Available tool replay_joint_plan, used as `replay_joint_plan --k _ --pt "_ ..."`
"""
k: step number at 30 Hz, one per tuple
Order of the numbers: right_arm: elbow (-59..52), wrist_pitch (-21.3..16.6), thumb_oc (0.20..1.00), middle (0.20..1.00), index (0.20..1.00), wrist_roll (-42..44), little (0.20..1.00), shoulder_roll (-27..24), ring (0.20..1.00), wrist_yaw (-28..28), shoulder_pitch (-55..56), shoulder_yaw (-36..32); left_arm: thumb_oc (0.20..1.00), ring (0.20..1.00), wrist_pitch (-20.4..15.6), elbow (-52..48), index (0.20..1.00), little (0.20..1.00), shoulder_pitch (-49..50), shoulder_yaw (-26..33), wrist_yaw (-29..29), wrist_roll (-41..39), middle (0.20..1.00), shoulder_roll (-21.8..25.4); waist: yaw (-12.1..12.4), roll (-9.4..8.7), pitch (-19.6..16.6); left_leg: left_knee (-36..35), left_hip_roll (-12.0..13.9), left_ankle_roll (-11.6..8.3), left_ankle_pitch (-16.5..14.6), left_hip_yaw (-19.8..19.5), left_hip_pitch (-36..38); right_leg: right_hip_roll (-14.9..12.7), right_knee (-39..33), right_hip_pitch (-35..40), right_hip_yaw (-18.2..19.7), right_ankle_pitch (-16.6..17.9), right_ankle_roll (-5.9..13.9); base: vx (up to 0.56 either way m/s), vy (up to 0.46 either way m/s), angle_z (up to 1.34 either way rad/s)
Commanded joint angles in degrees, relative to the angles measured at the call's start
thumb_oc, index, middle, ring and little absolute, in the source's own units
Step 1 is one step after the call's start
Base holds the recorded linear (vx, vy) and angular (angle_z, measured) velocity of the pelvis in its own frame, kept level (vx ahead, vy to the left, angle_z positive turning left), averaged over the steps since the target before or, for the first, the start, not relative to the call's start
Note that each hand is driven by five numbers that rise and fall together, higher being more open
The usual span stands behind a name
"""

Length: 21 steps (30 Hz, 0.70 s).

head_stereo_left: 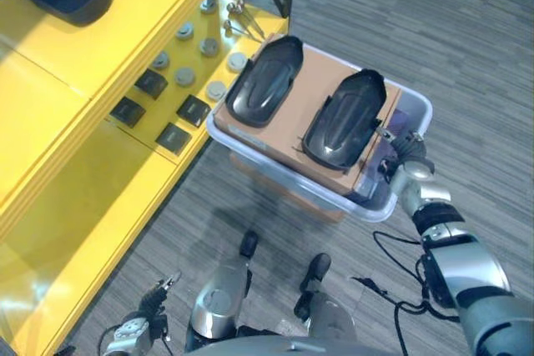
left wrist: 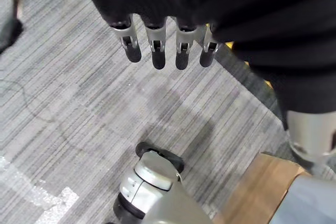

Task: Move parts from the plastic box to the shelf.

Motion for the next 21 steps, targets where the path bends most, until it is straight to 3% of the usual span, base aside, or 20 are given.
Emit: replay_joint_plan --k 1,17,19,20,21 --pt "-0.7 -2.32 1.0 1.0 1.0 1.17 1.0 -1.43 1.0 0.21 -4.22 3.75 1.0 1.0 -1.23 1.12 1.0 1.0 -0.3 -2.36 -0.56 -2.31 1.0 3.48 1.27 -0.57 -0.91 3.29 2.14 -1.18 -2.83 -2.17 -4.45 -3.81 3.04 0.04 0.43 -3.88 4.79 -0.04 0.022 0.11" --pt "7.36 2.57 1.0 1.0 1.0 -2.36 1.0 0.7 1.0 3.1 -3.26 6.94 1.0 1.0 -1.6 0.16 1.0 1.0 -2.32 -3.0 -1.14 -3.7 1.0 4.34 2.5 -1.61 1.97 5.64 1.73 -0.87 -3.35 -2.24 -8.35 -3.82 3.3 -2.26 0.42 -3.35 5.01 -0.03 -0.008 0.02" --pt "8.52 2.6 0.699 0.699 0.699 -2.17 0.699 0.72 0.699 3.76 -2.94 6.95 1.0 1.0 -1.55 0.02 1.0 1.0 -2.5 -3.02 -1.23 -3.72 1.0 4.52 2.58 -1.71 2.04 5.9 1.7 -0.86 -3.42 -2.23 -8.6 -3.79 3.33 -2.34 0.43 -3.31 5.04 -0.01 -0.044 0.01" --pt "10.22 2.2 0.391 0.391 0.391 -2.46 0.391 0.8 0.391 4.7 -2.59 6.81 1.0 1.0 -1.56 -0.13 1.0 1.0 -2.8 -3.11 -1.28 -3.78 1.0 4.68 2.67 -1.8 2.12 6.11 1.68 -0.84 -3.51 -2.27 -8.77 -3.71 3.3 -2.36 0.43 -3.28 5.06 -0.02 -0.045 0.01" --pt "11.04 1.89 0.2 0.2 0.2 -2.67 0.2 0.87 0.2 5.08 -2.36 6.78 1.0 1.0 -1.61 -0.17 1.0 1.0 -2.92 -3.13 -1.33 -4.01 1.0 4.78 2.71 -1.87 2.16 6.26 1.72 -0.86 -3.58 -2.27 -8.85 -3.67 3.3 -2.34 0.42 -3.27 5.07 -0.02 -0.054 0.0"
